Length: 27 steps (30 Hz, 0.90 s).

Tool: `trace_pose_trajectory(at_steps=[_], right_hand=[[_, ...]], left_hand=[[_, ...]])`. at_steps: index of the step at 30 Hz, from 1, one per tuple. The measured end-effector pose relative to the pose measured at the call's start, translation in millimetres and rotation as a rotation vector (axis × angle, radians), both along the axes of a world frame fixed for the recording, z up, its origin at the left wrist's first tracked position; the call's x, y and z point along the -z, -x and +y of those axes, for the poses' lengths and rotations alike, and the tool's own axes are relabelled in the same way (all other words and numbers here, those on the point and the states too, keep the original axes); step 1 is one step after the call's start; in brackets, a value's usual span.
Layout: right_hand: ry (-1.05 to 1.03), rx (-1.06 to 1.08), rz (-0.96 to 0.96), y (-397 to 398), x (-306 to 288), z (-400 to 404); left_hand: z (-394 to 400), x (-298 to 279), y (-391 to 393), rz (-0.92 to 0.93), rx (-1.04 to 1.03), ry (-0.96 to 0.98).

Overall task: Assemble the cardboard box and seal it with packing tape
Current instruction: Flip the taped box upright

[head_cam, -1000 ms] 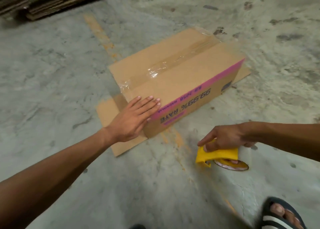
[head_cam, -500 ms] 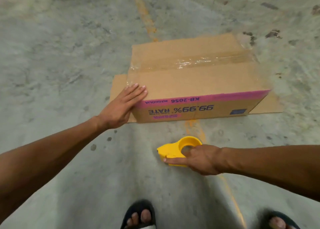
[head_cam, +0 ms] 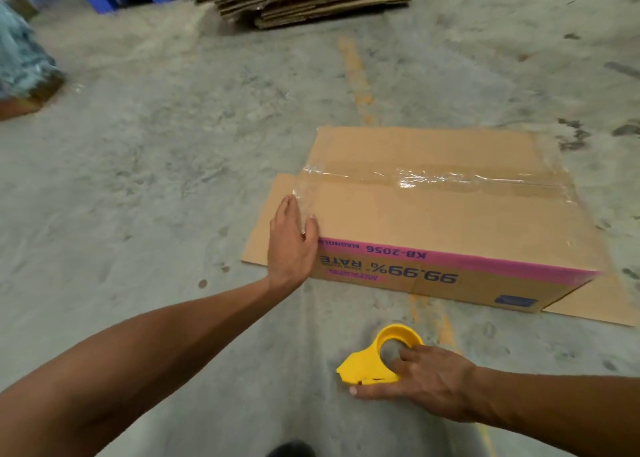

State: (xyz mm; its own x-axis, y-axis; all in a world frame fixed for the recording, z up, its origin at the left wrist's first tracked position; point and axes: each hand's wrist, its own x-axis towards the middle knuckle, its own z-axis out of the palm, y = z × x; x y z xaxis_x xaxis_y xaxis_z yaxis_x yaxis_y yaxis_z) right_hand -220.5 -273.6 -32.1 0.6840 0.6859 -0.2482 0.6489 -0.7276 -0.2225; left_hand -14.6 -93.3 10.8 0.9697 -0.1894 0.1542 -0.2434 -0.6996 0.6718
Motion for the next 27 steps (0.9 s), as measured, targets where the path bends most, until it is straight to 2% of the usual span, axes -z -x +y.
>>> trace_pose_trajectory(at_steps=[2, 4, 6, 8, 10, 12, 15, 18, 19, 22, 27], right_hand=[[0.004, -0.002, -0.172, -2, 1, -4], [-0.029, -0.011, -0.186, -12, -10, -1], [-0.172, 0.053, -0.287, -30, -39, -3], [-0.326, 0.138, -0.504, -57, -71, -17], [-0.408, 0.292, -0.666, -87, -99, -45], [-0.379, 0.581, -0.729, -113, -113, -84], [-0.216, 1.031, -0.585, -130, -112, -154], [-0.092, 1.311, -0.398, -125, -95, -211], [-0.109, 1.383, -0.324, -121, -89, -223], [-0.369, 1.516, -0.115, -112, -79, -233], [-0.655, 1.579, -0.036, -105, -85, -227]], left_hand=[[3, -7, -2, -0.005, 0.036, 0.006], [6, -18, -10, 0.025, 0.063, -0.028], [3, -31, -26, 0.105, 0.095, -0.125], [-6, -42, -43, 0.201, 0.128, -0.165], [-18, -49, -57, 0.269, 0.146, -0.147], [-26, -52, -72, 0.309, 0.148, -0.157], [-37, -52, -89, 0.349, 0.137, -0.171], [-42, -47, -95, 0.347, 0.121, -0.120], [-42, -44, -96, 0.338, 0.118, -0.098], [-38, -39, -97, 0.349, 0.118, -0.052], [-25, -36, -91, 0.390, 0.103, -0.003]])
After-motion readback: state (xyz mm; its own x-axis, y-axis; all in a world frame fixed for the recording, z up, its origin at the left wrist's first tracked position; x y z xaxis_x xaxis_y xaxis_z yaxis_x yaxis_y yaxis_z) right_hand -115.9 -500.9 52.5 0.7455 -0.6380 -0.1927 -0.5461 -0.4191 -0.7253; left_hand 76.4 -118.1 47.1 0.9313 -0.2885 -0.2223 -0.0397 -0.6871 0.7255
